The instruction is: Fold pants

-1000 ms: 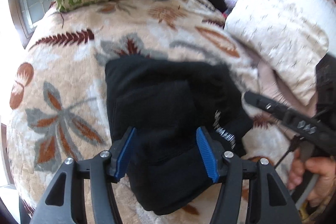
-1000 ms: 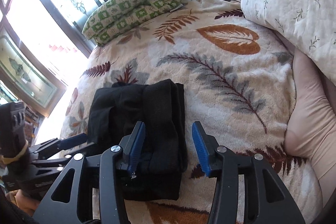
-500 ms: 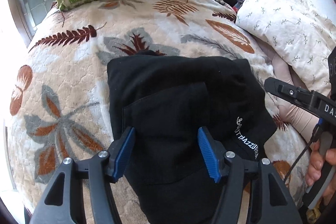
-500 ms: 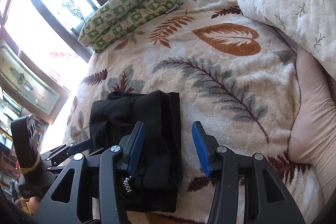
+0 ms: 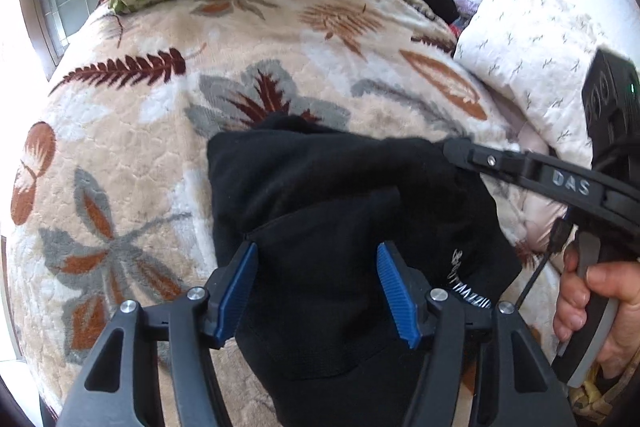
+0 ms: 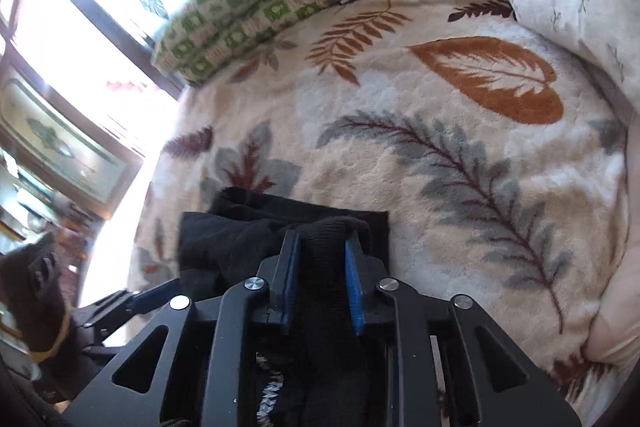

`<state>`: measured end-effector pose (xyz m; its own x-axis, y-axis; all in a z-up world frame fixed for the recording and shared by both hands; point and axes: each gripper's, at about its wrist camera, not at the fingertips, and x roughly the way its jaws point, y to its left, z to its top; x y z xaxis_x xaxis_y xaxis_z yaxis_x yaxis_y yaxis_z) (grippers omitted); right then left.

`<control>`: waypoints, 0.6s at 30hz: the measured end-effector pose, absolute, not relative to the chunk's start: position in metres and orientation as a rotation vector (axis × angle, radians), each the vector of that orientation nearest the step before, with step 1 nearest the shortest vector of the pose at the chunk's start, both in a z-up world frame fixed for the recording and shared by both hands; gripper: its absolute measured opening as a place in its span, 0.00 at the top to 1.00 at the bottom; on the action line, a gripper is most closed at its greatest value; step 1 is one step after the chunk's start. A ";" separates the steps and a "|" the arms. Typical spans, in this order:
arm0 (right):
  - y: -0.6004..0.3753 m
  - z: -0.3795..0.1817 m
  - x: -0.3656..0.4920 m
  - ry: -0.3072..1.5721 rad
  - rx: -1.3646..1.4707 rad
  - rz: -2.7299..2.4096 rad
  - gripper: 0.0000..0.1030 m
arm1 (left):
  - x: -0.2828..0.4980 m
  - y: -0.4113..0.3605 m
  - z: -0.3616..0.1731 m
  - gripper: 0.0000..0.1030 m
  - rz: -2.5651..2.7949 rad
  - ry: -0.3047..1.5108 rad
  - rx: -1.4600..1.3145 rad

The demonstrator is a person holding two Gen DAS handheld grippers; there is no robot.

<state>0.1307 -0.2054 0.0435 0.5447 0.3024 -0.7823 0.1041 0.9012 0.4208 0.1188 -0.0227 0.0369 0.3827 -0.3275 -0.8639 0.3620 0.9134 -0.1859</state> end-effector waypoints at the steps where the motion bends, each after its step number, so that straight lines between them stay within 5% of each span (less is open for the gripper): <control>1: -0.205 0.042 0.131 0.992 0.429 0.102 0.85 | 0.118 -0.023 0.035 0.38 -0.442 1.089 0.035; 11: -0.219 0.029 0.130 1.027 0.415 0.037 0.88 | 0.115 -0.023 0.040 0.36 -0.442 1.094 0.042; 13: -0.226 0.041 0.119 1.025 0.439 0.045 0.83 | 0.109 -0.016 0.047 0.36 -0.453 1.090 0.010; 15: -0.229 0.050 0.102 1.021 0.467 0.063 0.63 | 0.099 -0.007 0.053 0.36 -0.467 1.079 -0.015; 18: -0.230 0.052 0.070 1.008 0.535 0.114 0.48 | 0.084 0.004 0.054 0.36 -0.474 1.080 -0.054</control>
